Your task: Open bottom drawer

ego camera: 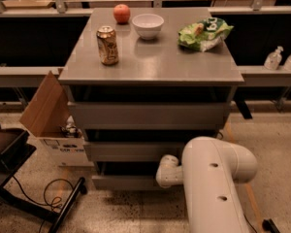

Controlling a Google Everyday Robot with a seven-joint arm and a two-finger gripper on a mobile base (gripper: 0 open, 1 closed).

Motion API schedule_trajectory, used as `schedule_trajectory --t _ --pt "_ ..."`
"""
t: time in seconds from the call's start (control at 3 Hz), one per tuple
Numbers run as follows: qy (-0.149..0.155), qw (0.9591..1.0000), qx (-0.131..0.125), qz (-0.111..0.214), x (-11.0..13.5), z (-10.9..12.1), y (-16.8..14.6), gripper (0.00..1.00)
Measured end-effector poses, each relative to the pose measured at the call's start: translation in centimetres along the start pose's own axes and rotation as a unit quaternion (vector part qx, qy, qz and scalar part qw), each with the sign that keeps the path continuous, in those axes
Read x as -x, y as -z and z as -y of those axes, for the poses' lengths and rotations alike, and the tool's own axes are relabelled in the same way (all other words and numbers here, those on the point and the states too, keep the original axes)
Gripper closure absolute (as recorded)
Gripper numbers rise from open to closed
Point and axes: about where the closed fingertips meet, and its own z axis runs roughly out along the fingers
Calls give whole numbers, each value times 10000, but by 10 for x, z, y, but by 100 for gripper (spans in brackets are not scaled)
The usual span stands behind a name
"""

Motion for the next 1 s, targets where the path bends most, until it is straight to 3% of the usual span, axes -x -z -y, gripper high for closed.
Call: schedule_trajectory --t 0.33,0.67,1.0 --pt "0 10000 0 0 0 0 0 100" --pt "0 10000 10 -3 0 -1 -1 85" --pt "2 10000 18 -5 0 -2 -2 62"
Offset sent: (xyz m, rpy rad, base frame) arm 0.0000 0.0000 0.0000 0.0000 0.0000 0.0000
